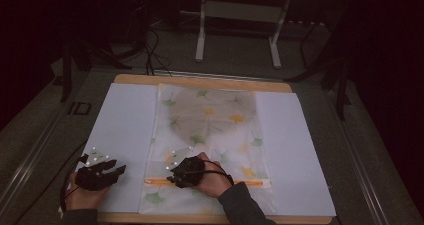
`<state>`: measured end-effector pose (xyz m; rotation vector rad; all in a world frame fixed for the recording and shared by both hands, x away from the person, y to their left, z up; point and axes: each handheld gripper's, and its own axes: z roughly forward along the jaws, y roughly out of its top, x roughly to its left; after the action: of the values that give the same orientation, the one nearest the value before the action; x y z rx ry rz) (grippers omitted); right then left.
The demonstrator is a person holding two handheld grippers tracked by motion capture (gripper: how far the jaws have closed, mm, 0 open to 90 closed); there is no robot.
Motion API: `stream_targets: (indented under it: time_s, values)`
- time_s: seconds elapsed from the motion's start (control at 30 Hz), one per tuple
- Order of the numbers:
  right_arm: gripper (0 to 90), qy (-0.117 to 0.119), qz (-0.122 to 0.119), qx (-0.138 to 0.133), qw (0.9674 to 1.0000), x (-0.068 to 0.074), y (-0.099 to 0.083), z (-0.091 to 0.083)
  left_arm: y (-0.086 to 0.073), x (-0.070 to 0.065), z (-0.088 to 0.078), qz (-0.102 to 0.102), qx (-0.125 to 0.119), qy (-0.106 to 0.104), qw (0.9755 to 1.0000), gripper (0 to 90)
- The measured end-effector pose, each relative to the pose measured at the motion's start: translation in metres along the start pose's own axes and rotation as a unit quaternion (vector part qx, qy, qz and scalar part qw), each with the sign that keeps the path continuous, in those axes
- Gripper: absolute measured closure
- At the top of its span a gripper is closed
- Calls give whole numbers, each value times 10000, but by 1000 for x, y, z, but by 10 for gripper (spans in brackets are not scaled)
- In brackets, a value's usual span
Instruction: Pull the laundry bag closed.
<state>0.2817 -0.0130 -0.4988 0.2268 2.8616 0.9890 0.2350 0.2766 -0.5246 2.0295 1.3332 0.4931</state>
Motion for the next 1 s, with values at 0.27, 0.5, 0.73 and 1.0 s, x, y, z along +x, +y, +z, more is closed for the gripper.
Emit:
stream_targets:
  time_s: [0.27, 0.5, 0.73, 1.0]
  values:
    - [713, 84, 6, -7, 10000, 3, 4, 8, -1, 1, -1, -17, -10, 12, 10000, 561]
    - [751, 159, -84, 48, 9998, 9, 12, 18, -1, 1, -1, -8, -2, 9, 10000, 561]
    - [736, 177, -146, 127, 9997, 13, 18, 27, -2, 2, -1, -11, 1, 7, 10000, 561]
    - [711, 266, -222, 195, 9992, 17, 23, 35, -2, 2, 0, 2, 24, 8, 10000, 561]
